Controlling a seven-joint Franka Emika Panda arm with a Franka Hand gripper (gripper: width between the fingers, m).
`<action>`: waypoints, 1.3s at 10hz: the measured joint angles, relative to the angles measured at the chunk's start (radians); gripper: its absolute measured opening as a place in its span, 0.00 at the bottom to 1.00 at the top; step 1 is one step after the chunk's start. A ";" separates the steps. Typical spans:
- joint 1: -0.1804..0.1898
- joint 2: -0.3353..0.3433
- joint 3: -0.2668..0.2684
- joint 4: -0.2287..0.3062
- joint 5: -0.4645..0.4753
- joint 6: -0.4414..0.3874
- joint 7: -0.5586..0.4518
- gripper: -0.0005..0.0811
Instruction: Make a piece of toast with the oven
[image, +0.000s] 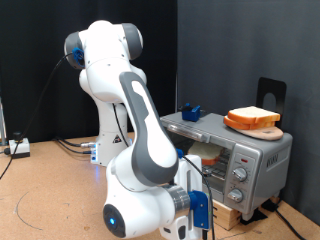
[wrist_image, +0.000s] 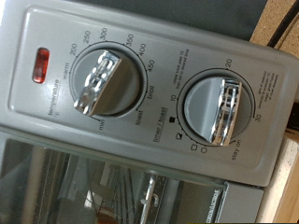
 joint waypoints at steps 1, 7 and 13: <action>0.006 0.008 0.000 0.006 -0.006 0.000 0.002 1.00; 0.026 0.026 0.002 0.008 -0.008 0.008 0.002 1.00; 0.074 0.040 0.021 0.003 -0.002 0.058 0.002 1.00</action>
